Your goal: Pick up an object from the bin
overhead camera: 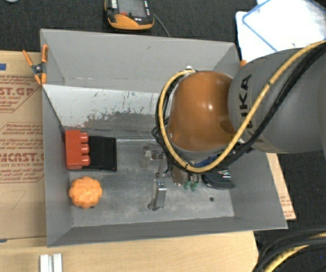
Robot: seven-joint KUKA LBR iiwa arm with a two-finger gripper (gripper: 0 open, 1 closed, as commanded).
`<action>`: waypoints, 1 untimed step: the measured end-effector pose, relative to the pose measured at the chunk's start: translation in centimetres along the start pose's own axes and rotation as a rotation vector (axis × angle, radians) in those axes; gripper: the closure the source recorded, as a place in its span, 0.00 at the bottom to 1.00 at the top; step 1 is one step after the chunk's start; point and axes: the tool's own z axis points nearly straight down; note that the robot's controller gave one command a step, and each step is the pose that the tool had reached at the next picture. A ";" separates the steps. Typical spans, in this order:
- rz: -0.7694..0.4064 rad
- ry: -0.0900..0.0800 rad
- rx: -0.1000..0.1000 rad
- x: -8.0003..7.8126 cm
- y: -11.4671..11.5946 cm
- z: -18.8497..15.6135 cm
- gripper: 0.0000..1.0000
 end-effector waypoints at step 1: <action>0.001 -0.008 -0.001 -0.2 -0.1 -0.4 0.00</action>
Offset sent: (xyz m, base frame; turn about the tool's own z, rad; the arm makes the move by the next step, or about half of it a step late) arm 0.0471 0.0865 -0.1201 -0.0134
